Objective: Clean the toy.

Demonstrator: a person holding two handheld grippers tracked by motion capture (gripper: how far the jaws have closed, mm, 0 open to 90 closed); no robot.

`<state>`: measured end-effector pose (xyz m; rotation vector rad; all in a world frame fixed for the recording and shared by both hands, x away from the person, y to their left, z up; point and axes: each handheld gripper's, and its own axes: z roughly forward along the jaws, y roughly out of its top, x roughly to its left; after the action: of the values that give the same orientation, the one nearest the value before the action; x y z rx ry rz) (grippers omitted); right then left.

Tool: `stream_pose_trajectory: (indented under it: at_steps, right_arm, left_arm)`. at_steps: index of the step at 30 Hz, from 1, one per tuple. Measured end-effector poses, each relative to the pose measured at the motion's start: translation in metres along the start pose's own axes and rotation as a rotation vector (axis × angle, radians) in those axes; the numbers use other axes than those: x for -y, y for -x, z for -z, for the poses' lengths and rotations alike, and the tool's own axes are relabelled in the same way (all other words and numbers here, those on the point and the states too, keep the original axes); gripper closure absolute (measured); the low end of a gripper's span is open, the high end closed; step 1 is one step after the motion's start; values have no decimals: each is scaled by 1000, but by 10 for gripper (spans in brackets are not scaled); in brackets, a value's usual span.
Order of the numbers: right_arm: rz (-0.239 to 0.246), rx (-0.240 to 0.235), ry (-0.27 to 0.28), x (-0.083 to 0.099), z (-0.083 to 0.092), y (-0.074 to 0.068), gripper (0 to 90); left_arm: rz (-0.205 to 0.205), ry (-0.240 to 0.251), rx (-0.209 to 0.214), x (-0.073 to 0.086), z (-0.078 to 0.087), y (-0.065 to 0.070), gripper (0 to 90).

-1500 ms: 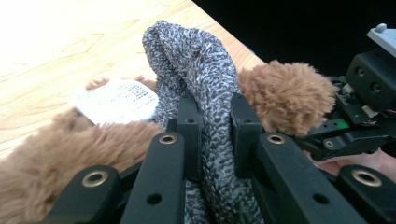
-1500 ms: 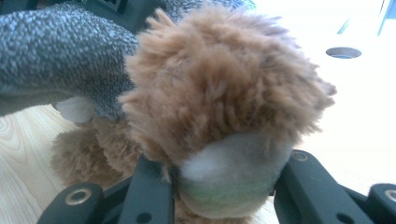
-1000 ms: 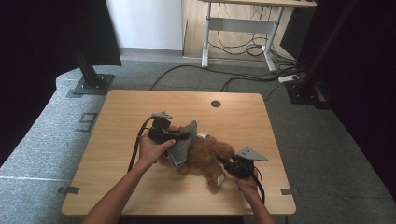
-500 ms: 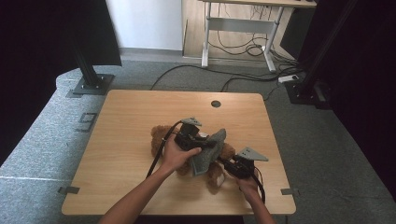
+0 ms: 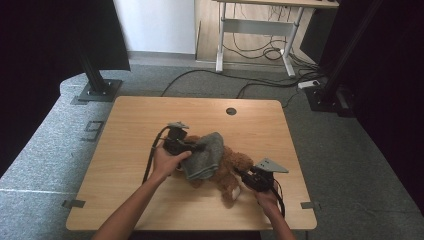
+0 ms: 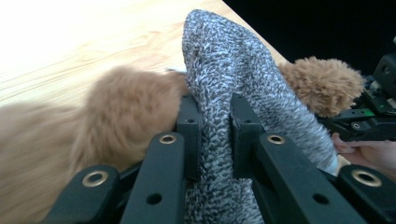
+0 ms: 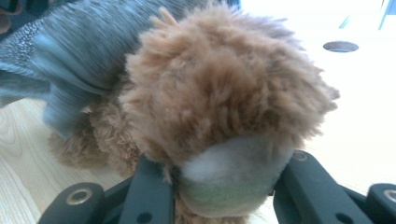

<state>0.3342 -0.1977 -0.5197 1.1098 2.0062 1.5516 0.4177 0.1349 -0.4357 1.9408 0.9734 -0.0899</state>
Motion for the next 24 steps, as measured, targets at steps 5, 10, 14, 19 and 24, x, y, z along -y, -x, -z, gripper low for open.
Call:
stream_pose_trajectory:
  at_steps: [5,10,14,19,24]
  right_arm:
    - [5,2,3,0,-1,-1,679]
    - [5,2,5,0,-1,-1,678]
    - [7,2,6,0,-1,-1,676]
    - [11,3,5,0,0,-1,674]
    - [12,4,6,0,0,0,673]
  left_arm:
    - [47,83,23,3,32,-20,768]
    - [71,117,-15,2,51,-34,765]
    - [73,112,-48,1,54,-41,762]
    - [87,102,-76,5,56,-50,760]
    - [108,80,-110,12,56,-62,760]
